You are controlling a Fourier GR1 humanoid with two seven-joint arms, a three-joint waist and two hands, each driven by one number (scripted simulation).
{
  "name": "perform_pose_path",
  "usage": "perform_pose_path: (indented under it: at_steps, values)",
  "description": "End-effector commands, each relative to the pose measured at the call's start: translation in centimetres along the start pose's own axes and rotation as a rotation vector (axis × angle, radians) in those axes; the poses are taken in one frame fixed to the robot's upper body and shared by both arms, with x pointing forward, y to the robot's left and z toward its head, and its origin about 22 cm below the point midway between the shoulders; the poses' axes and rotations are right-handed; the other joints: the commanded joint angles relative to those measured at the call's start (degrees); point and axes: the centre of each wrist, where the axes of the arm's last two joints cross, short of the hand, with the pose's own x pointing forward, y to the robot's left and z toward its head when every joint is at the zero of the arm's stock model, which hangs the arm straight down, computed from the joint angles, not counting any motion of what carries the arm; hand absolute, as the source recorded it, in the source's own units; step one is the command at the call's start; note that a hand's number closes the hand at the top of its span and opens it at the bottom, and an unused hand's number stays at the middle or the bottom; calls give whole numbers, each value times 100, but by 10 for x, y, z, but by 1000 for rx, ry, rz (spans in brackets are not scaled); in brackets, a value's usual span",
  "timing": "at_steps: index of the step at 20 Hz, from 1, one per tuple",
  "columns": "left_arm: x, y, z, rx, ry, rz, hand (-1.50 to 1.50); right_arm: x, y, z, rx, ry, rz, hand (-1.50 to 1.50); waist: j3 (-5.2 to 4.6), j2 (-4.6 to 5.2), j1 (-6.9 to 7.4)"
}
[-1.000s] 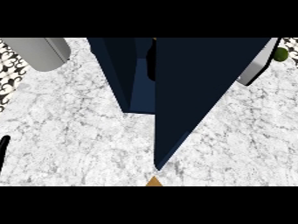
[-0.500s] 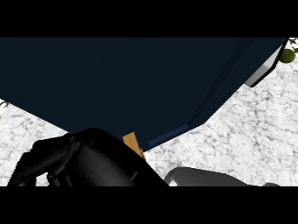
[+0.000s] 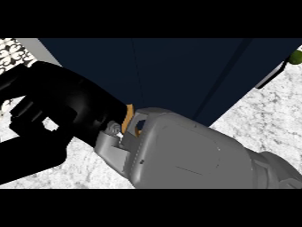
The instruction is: Pick up the wine, place it into the cabinet and close the cabinet
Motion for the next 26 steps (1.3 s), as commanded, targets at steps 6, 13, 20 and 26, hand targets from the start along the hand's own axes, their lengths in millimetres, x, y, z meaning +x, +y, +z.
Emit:
perform_pose_path:
  at_steps: [6, 13, 20, 26]
  values:
    - [5, 18, 2, 33, 4, -25, -150, -9, -53, -44, 104, 97, -172, 150, 8, -44, -190]
    - [22, 27, -8, 57, -18, -39, -150, -48, -119, -47, -126, 0, -93, 150, 14, -12, -283]
    - [22, 23, -9, -3, -1, 1, -150, -67, -167, -18, -265, -14, -104, 150, 12, 44, -368]
    - [24, 13, -15, -29, -5, 48, -150, -70, -183, -7, -321, -58, -111, 150, 12, 90, -477]
